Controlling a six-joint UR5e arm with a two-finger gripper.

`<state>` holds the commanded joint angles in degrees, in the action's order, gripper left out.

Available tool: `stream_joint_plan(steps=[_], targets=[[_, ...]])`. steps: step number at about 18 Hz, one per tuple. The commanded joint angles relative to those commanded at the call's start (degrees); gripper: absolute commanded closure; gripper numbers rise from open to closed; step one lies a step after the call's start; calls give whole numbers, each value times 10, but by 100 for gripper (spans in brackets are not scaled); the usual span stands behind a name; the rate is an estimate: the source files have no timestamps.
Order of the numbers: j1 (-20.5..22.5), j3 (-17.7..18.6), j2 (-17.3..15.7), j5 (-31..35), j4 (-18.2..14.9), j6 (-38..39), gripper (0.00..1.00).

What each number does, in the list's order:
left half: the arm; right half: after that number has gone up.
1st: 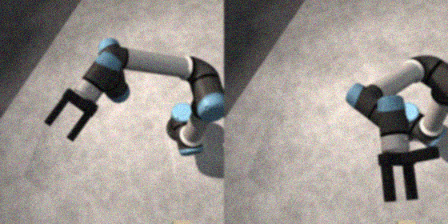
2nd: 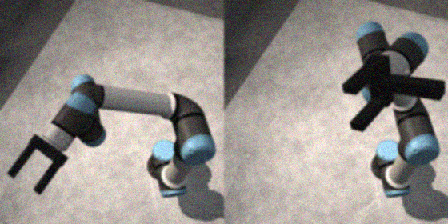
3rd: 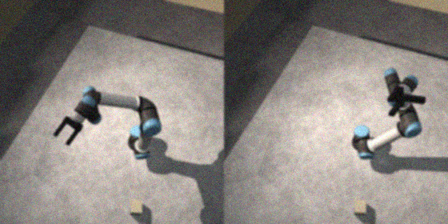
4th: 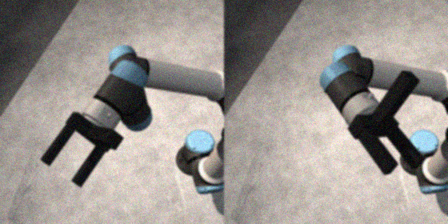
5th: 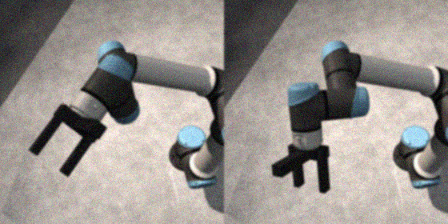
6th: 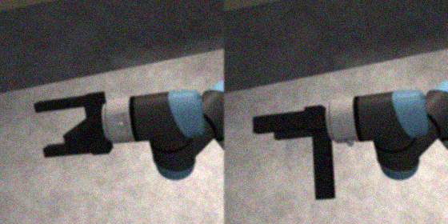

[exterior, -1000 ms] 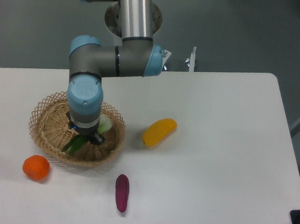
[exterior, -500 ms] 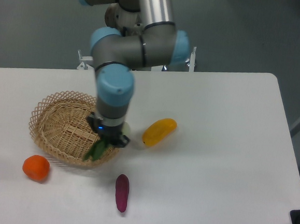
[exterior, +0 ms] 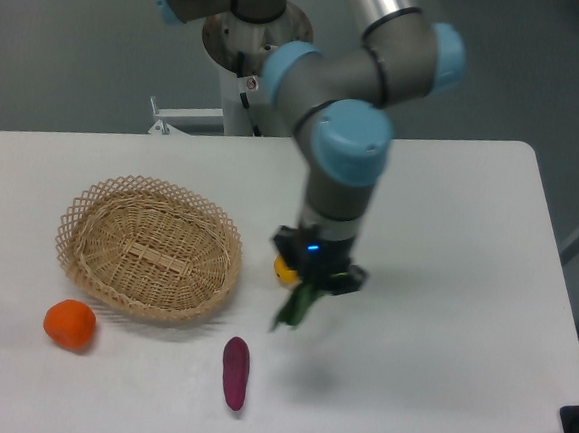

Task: Pick up the green vegetable from the basket
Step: 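Lift the bok choy out of the basket and carry it away, then raise the held bok choy and move it beside the yellow fruit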

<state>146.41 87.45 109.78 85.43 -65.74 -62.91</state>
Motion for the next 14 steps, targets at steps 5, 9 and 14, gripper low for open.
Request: stream_joint_plan(steps=[5,9,14], targets=[[52,-8,13,13,-1,-54,95],[75,-29,37,18,0,-67,95],[88,-43,57,66,-2,-100,95]])
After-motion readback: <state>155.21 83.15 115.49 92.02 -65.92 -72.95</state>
